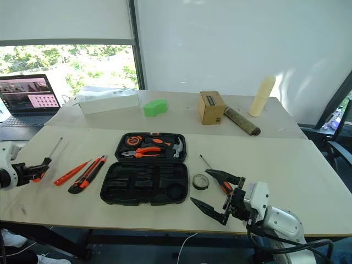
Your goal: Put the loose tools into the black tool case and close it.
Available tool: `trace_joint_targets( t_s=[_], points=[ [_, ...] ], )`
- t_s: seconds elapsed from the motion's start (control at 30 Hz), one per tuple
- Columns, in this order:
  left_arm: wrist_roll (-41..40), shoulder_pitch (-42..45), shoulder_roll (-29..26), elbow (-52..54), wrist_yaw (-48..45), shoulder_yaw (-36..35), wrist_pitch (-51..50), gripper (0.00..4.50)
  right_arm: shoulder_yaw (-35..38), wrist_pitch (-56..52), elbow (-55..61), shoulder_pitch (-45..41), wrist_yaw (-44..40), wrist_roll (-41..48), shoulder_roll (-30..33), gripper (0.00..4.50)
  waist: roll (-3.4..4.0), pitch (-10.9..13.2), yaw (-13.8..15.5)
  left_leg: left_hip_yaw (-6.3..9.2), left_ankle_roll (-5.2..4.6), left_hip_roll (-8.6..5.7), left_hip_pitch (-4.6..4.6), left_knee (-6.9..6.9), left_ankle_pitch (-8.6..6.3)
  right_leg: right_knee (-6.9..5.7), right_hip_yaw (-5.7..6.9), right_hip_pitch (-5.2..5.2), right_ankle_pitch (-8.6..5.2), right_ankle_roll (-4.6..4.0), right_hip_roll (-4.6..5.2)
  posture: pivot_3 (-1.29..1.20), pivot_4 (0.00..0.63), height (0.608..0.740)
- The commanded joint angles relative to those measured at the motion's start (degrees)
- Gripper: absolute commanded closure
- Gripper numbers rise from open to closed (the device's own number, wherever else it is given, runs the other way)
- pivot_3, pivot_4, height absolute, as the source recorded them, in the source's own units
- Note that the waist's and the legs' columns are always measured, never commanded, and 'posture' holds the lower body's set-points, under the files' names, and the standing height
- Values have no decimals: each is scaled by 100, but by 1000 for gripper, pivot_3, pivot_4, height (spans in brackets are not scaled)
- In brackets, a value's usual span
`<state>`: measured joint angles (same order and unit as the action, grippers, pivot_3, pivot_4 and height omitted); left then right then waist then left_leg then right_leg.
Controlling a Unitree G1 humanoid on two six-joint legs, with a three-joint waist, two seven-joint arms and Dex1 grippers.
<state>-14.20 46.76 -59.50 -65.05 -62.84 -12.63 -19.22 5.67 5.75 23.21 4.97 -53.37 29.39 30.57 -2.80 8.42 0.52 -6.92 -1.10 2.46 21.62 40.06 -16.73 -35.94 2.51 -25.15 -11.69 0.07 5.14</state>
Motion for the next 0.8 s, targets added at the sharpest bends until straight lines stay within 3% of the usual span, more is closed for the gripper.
trace_joint_targets(
  t_s=[0.03, 0.2, 0.4, 0.6, 0.8],
  points=[
    [-106, 121, 203, 1600, -2173, 615, 903, 3654, 530, -47, 225, 81, 41, 181, 267, 0, 2, 1, 48, 1, 3, -1, 8, 7, 2, 0, 3, -1, 0, 0, 2, 0, 150, 740],
    [529, 495, 955, 2595, -2683, 1701, 1686, 3654, 780, -87, 186, 188, 36, 247, 428, 0, 10, 1, 96, 10, -8, -17, 22, 35, -4, 0, 4, 6, 5, 10, 11, 0, 150, 740],
    [1658, 1024, 1662, 1986, -2395, 2685, 2830, 3654, 918, -157, 262, 344, 104, 247, 452, 0, 10, 4, -20, 24, -51, -10, 38, 67, -27, -4, -6, 2, 8, 14, -6, 0, 150, 740],
    [2186, 1338, 2154, 1386, -1876, 2984, 3003, 3654, 923, -94, 429, 569, 265, 171, 342, 0, 13, 5, -17, 45, -67, -13, 40, 71, -36, -1, -9, 2, 8, 24, -1, 0, 150, 740],
    [2443, 1397, 2236, 1147, -1925, 3131, 3200, 3654, 904, -8, 530, 801, 326, 108, 235, 0, 13, 6, 16, 54, -79, -21, 43, 81, -44, -1, -12, 3, 13, 38, 10, 0, 150, 740]
  ],
)
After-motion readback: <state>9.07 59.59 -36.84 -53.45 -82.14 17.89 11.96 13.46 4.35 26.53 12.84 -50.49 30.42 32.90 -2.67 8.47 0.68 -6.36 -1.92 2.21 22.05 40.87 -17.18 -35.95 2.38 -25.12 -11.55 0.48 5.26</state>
